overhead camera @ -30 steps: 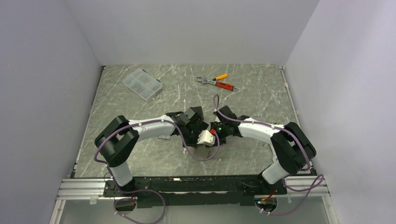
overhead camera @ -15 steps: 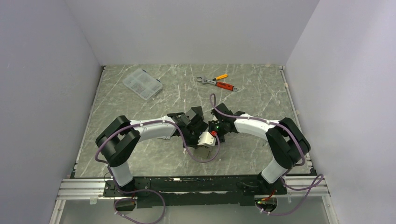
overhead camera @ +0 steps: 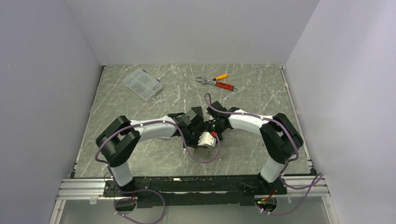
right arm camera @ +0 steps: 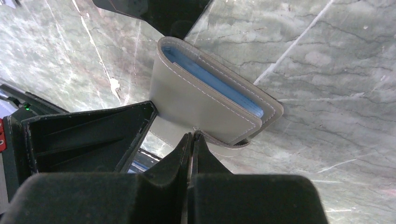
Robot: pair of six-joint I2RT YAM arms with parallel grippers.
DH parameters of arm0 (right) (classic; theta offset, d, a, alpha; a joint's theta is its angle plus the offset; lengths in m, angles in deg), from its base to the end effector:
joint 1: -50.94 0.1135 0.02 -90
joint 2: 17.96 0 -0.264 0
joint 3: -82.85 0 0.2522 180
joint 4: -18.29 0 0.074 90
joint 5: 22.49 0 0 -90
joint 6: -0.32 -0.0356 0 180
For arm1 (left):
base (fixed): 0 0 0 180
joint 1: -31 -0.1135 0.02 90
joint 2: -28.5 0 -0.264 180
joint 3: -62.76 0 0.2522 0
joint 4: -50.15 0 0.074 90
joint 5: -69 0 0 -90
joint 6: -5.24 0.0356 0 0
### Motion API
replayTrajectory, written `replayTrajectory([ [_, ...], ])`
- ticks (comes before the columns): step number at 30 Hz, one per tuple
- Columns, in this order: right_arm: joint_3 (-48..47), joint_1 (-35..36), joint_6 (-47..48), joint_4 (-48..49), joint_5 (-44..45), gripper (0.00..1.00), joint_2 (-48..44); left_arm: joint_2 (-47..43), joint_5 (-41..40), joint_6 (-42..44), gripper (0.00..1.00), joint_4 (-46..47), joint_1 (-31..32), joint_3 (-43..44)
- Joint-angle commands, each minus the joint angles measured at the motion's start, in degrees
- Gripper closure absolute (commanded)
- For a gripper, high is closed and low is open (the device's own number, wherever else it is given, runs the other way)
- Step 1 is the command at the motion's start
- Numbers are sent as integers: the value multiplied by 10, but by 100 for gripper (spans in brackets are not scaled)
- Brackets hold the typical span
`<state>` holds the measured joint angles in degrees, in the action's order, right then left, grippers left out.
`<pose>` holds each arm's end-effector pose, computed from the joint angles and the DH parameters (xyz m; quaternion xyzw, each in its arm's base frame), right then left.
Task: Put the credit cards into the card holder
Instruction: Close the card holder at the center of the board.
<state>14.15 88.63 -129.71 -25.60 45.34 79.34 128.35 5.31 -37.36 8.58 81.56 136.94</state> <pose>0.2348 0.1984 0.1526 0.0095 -0.9703 -0.2417 0.0029 0.1996 -0.2675 0.1667 0.7497 0.5927 -0.2283 0.1859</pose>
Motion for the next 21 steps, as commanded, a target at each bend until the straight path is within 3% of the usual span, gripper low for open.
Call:
replayTrajectory([
  [1, -18, 29, 8, -10, 57, 100, 45, -2, 17, 12, 100, -12, 16, 7],
  [18, -100, 67, 13, -57, 105, 100, 122, -27, 0, 36, 100, -15, 23, -8],
  [21, -99, 67, 5, -57, 108, 92, 106, -26, -3, 37, 100, -9, 27, -14],
])
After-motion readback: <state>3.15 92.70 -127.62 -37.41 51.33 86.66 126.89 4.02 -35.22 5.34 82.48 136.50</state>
